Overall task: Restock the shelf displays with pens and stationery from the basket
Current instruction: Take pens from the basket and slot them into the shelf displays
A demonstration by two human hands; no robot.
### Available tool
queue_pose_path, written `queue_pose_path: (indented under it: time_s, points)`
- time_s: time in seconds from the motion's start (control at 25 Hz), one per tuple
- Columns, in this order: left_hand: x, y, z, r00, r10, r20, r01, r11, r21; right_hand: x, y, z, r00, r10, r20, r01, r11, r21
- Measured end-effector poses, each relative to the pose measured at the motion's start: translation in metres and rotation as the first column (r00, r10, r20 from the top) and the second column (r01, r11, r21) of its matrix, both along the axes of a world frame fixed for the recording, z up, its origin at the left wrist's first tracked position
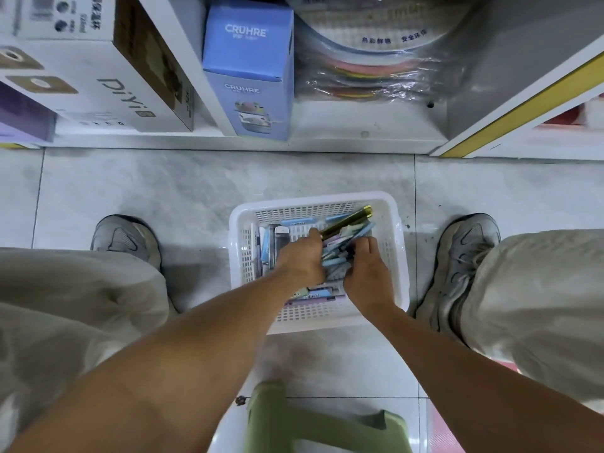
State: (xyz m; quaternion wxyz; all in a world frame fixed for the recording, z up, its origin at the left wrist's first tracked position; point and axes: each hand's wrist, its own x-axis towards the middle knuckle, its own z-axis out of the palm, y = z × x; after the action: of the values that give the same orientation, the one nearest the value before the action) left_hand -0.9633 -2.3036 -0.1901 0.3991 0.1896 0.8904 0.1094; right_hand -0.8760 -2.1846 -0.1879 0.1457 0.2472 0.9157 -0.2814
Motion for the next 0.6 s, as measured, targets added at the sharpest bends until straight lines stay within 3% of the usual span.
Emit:
queue_pose_path:
  time_s: [0.16, 0.36, 0.48, 0.6]
  points:
    - [-0.023, -0.008, 0.011, 0.991, -0.017, 0.13, 0.018, 1.0, -0.008, -0.007, -0.002, 0.013, 0.99, 0.051, -0.135, -0.047, 0.998, 0.031]
    - [-0.032, -0.021, 0.024, 0.921, 0.122, 0.369, -0.129, 0.992, -0.007, -0.015, 0.011, 0.025, 0.976, -0.081, -0.204, 0.081, 0.997, -0.007]
    - [-0.033, -0.03, 0.031, 0.85, 0.207, 0.484, -0.238, 0.971, 0.004, -0.018, 0.017, 0.025, 0.987, -0.11, -0.117, 0.092, 0.985, -0.145]
    - [-0.034, -0.036, 0.038, 0.805, 0.251, 0.538, -0.287, 0.958, -0.019, -0.026, 0.018, 0.024, 0.972, -0.23, 0.053, 0.235, 0.923, -0.306]
